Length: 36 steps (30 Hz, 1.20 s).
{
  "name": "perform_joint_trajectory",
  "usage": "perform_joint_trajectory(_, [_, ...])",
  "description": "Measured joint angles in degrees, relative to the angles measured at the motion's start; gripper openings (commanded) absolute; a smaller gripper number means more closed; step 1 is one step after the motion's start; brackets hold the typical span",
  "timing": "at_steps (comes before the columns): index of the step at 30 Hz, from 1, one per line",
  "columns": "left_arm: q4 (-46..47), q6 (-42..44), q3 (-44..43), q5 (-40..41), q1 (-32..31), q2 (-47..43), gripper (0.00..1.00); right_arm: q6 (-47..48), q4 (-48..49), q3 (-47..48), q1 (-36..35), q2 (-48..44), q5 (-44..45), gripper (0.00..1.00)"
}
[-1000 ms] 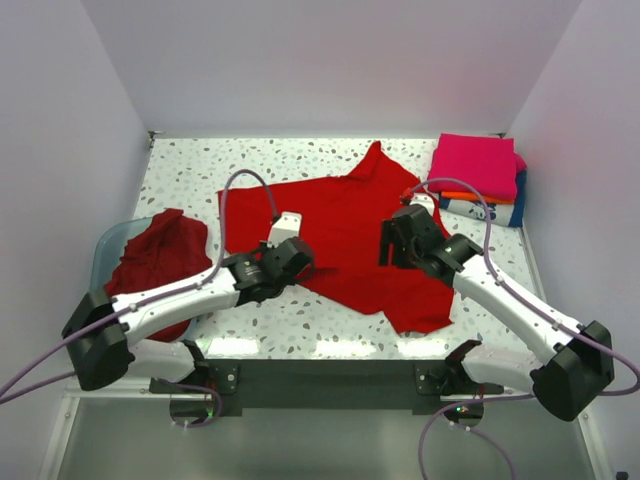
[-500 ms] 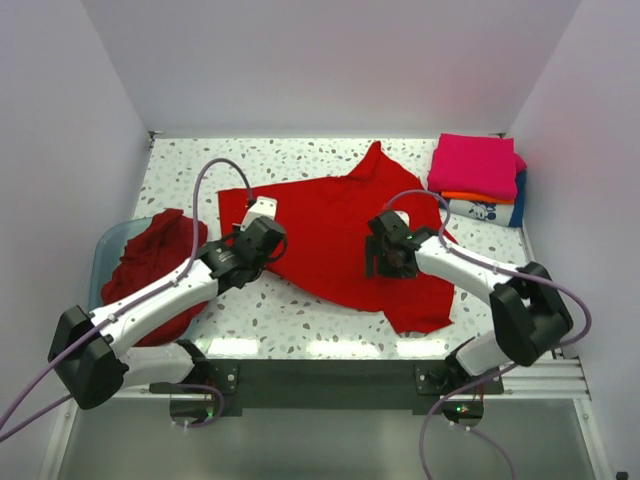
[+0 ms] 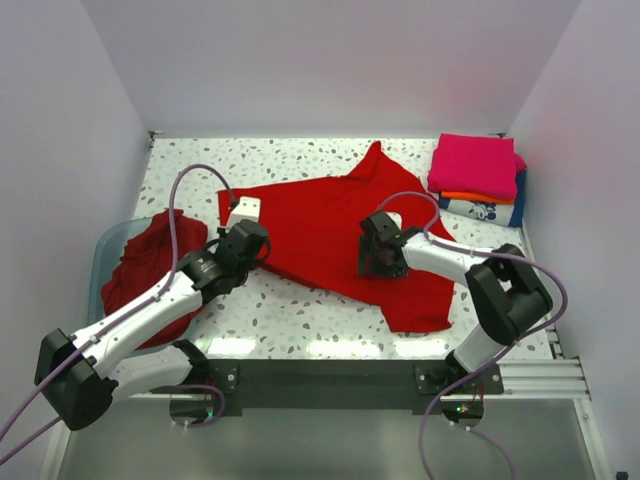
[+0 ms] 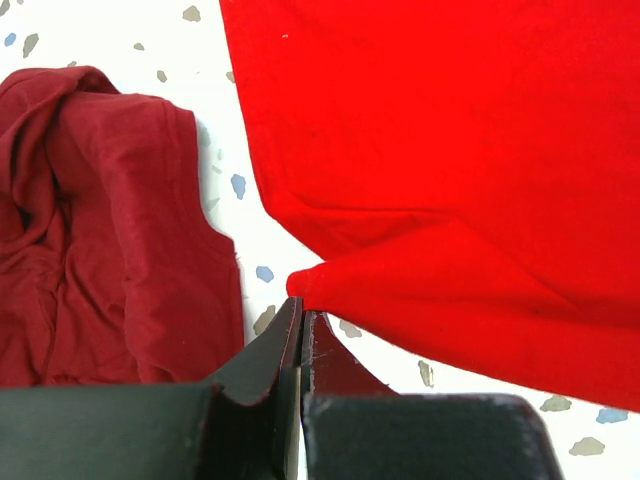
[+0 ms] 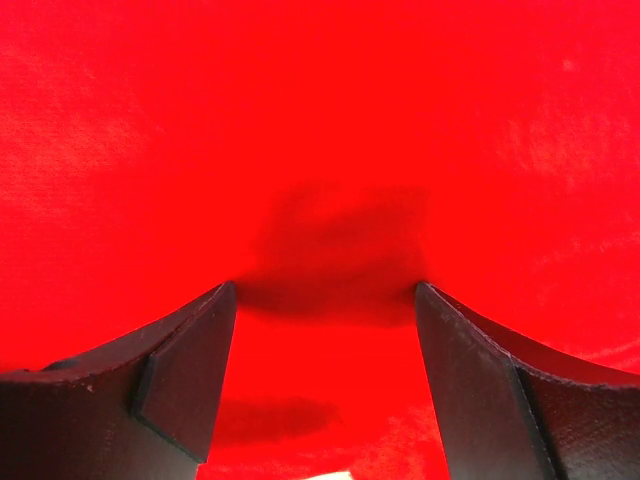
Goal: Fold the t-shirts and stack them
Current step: Flatten the tshirt out
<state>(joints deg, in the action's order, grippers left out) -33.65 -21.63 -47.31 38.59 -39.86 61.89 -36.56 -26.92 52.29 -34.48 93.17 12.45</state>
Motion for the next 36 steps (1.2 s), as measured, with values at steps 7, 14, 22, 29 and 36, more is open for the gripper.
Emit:
perform_joint_trajectory(7, [-0.09, -0.28, 1.05, 0.02, 0.04, -4.31, 0.00, -0.07, 3.15, 1.44, 0.00, 2.01, 0.57, 0.75])
perform_joint_trajectory(14, [-0.09, -0.31, 1.16, -0.15, 0.68, -4.39, 0.00, 0.17, 5.22, 7.98, 0.00, 8.07, 1.31, 0.75])
perform_joint_trajectory(22, [-0.07, -0.28, 1.18, -1.44, 2.51, -1.73, 0.00, 0.63, 4.98, 14.36, -0.48, 12.33, -0.22, 0.80])
perform_joint_trajectory(29, [-0.02, -0.28, 1.20, -2.62, 2.73, -1.42, 0.00, 0.02, 1.14, 9.77, -1.27, -0.81, 0.94, 0.88])
perform_joint_trajectory(36, [0.13, -0.28, 1.20, -3.41, 2.73, -1.42, 0.00, -4.98, -1.20, -6.73, -1.20, -28.22, 3.06, 0.88])
